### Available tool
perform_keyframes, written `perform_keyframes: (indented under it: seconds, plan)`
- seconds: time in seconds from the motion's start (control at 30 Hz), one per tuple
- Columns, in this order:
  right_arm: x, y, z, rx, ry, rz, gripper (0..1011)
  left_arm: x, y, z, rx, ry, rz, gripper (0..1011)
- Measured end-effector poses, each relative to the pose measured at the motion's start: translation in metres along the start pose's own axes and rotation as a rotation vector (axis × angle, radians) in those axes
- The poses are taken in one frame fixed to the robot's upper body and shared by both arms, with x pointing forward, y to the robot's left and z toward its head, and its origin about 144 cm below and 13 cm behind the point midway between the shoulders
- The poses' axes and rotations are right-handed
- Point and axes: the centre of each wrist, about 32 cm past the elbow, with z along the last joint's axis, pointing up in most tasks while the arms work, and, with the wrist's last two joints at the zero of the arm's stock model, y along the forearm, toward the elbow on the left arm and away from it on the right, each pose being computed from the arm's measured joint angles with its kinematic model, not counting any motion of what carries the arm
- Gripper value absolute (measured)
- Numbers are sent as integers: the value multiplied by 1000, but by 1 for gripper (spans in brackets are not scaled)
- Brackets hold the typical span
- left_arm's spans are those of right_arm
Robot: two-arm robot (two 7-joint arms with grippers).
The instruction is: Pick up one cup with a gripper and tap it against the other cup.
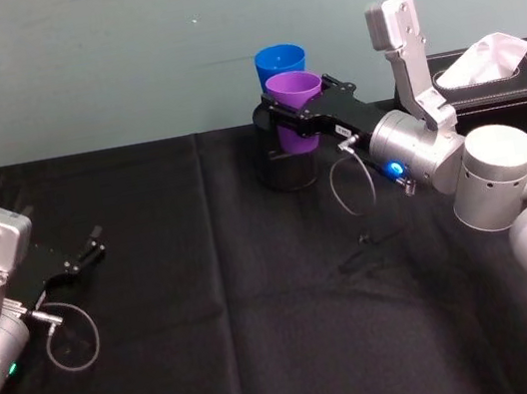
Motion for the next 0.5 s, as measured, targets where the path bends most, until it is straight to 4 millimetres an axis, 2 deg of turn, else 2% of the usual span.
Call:
perform_keyframes:
  seconds: [0.5]
  plan:
    - [0, 0, 0, 0, 0, 0, 744, 0, 0, 0, 0, 0, 0, 1000]
